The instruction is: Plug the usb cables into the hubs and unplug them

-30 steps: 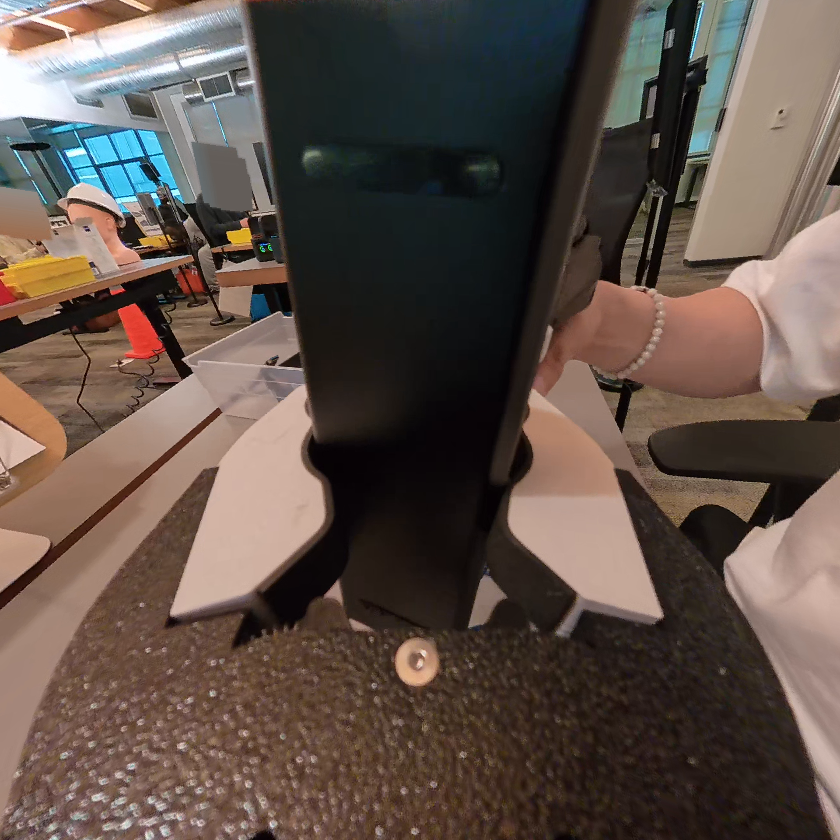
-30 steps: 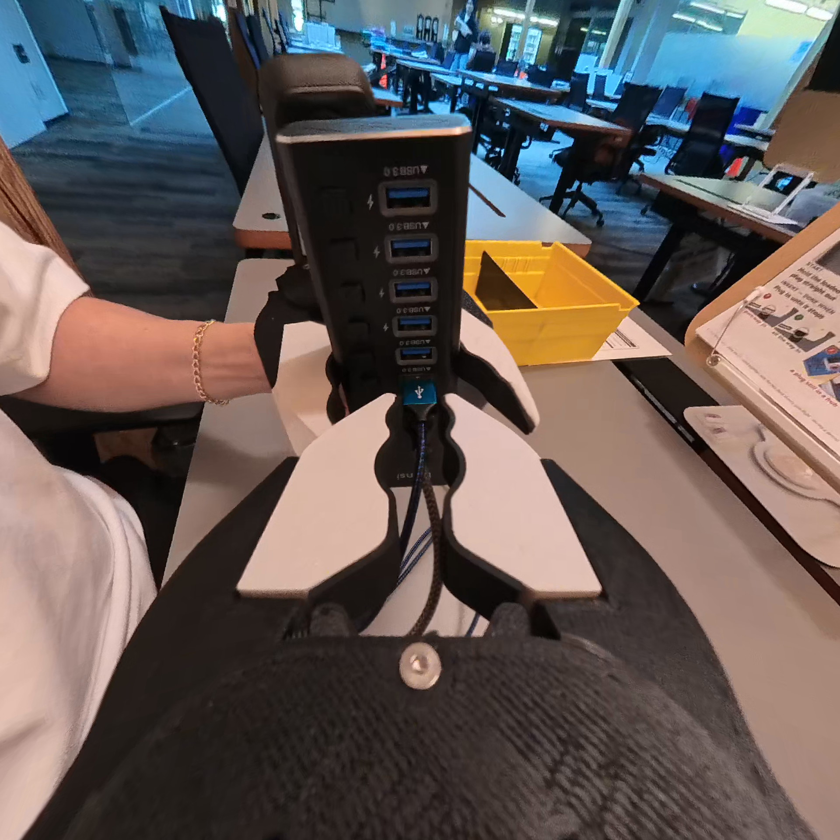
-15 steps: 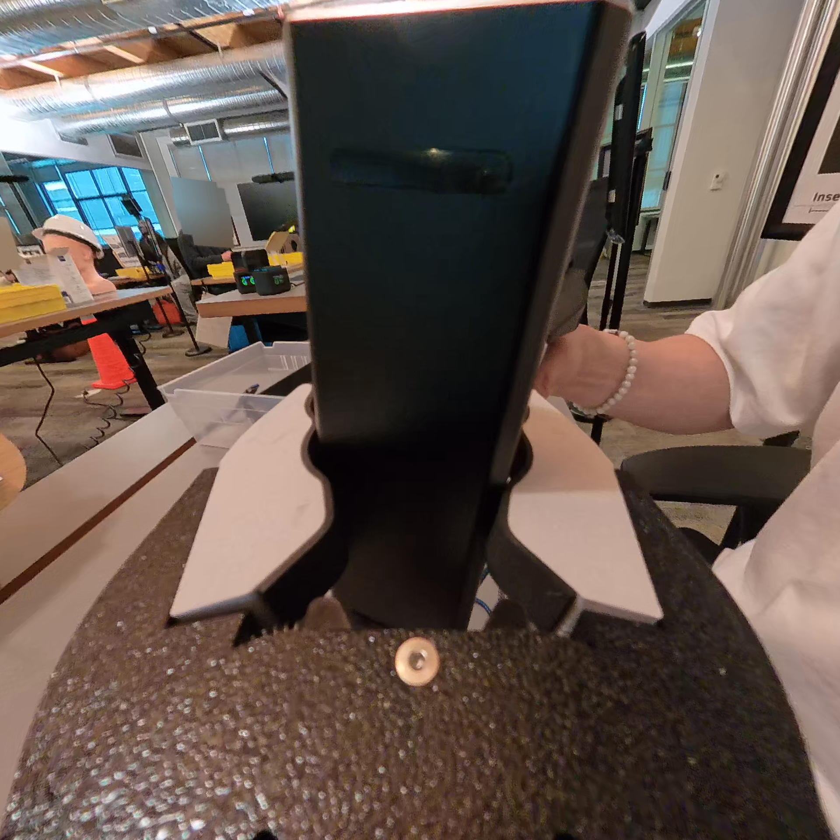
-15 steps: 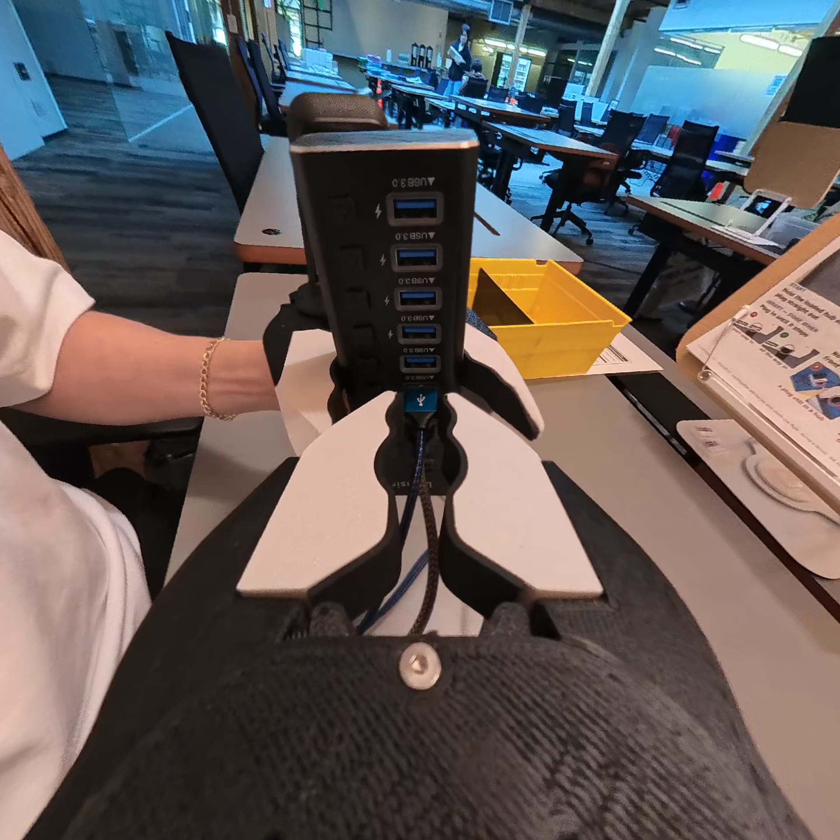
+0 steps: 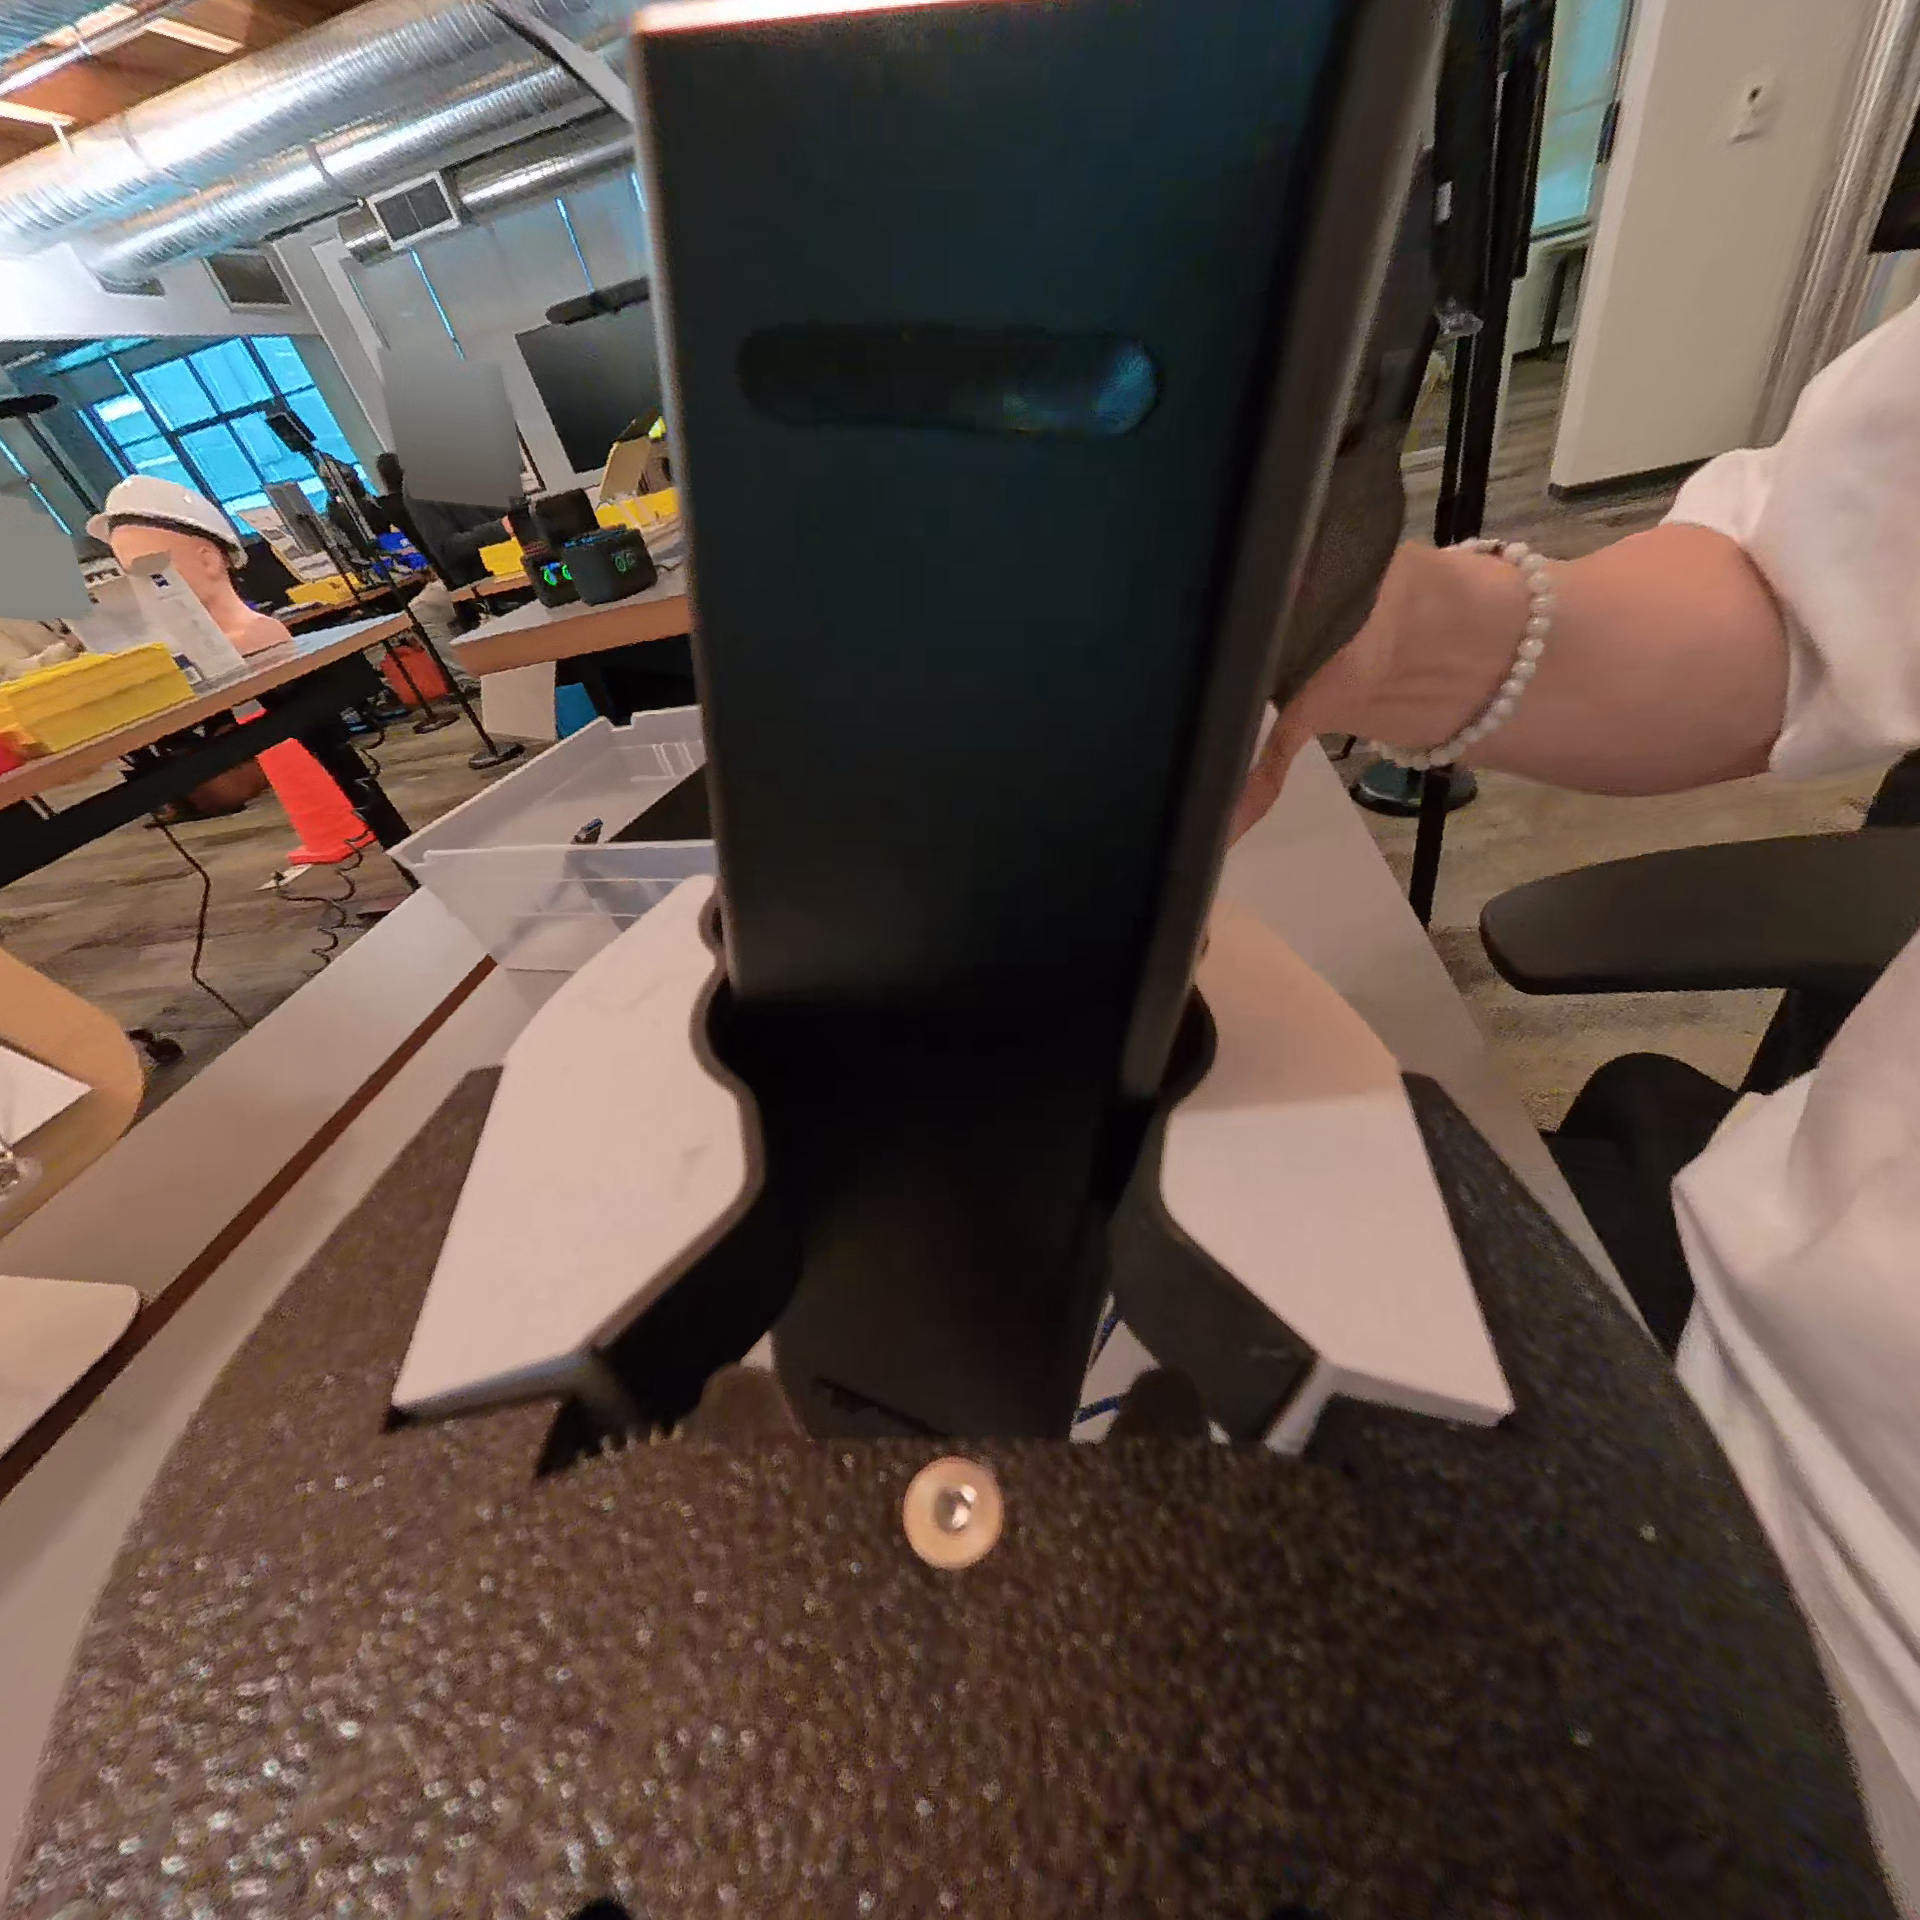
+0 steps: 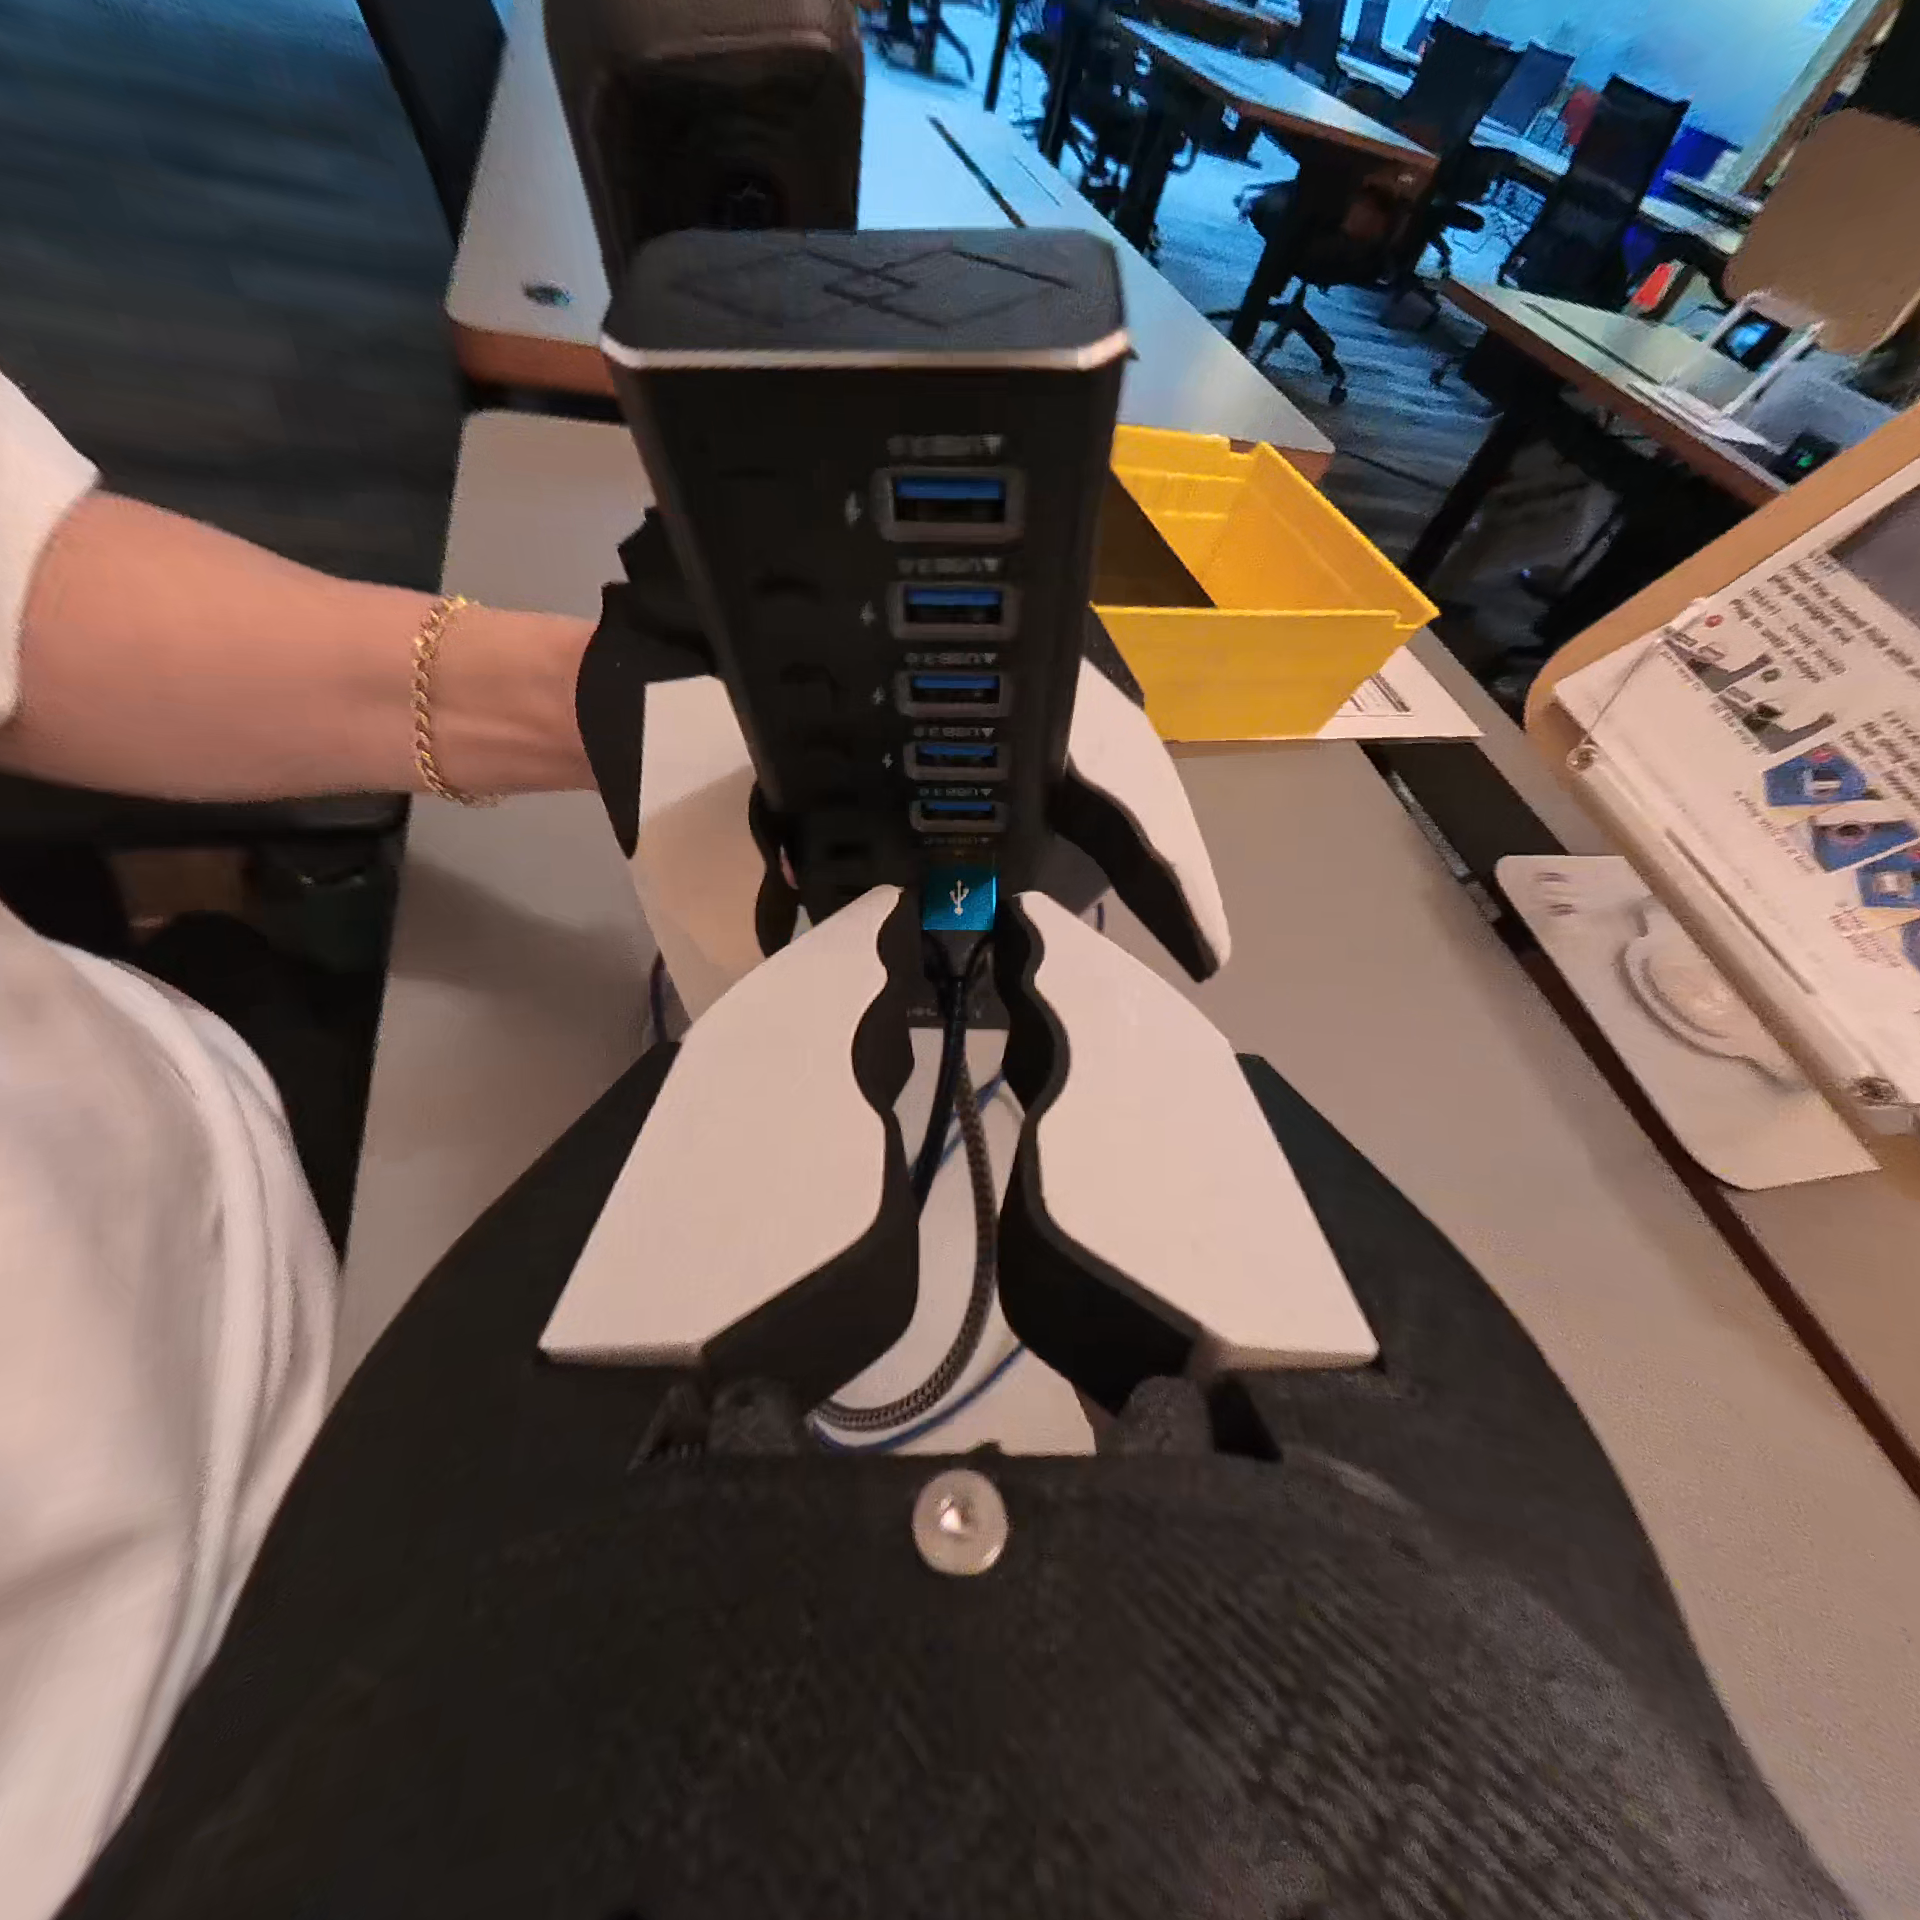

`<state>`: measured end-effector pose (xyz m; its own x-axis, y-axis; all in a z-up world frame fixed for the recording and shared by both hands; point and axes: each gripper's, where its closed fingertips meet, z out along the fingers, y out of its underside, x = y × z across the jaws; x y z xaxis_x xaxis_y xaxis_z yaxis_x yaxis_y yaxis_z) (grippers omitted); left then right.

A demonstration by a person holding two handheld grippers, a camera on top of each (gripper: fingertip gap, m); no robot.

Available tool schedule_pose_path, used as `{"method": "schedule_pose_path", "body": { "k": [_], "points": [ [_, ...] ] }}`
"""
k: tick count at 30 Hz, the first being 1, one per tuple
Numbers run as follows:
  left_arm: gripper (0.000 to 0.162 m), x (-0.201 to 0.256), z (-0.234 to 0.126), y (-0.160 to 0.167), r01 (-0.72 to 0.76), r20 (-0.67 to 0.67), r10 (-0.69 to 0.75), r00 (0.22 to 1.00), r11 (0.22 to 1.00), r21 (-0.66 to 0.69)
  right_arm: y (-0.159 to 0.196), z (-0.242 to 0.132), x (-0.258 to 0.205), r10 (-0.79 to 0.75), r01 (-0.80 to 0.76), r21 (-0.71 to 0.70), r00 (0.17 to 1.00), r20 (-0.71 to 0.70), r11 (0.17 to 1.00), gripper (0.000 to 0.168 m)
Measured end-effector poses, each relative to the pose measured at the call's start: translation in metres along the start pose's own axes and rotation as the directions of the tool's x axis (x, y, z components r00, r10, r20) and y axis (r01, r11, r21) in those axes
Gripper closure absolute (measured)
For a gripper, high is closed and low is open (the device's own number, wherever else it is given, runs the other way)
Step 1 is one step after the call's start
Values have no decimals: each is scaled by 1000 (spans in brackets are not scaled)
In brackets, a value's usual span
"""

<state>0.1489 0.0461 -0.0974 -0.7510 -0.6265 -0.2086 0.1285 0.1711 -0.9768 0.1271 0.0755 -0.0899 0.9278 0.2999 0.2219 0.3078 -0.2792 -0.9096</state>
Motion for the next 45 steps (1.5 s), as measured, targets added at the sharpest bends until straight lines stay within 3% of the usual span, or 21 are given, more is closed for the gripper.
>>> {"method": "schedule_pose_path", "body": {
  "k": [2,7,15,21,26,30,45],
  "points": [
    [86,0,0,0,26,-8,-26,1000,1000,11,2,0,1,-104,101,-59,994,-40,993,153],
    [85,4,2,-4,89,-55,-87,995,996,26,-2,-3,0,-123,125,-65,992,32,990,153],
    [78,9,0,13,38,-92,-58,994,978,-207,-1,-2,1,-202,217,-159,974,105,963,154],
    [73,10,-1,-7,119,-104,-129,986,988,-101,-2,3,1,-188,206,-153,974,124,967,153],
    [77,3,0,-5,66,-49,-73,996,989,-132,6,5,4,-187,209,-181,974,131,961,153],
    [80,0,-3,-7,-14,-25,11,1000,993,-115,1,5,3,-136,150,-108,982,132,983,153],
    [85,4,7,13,10,-50,-18,999,986,-165,22,-7,3,-159,188,-216,976,147,958,152]
  ]
}}
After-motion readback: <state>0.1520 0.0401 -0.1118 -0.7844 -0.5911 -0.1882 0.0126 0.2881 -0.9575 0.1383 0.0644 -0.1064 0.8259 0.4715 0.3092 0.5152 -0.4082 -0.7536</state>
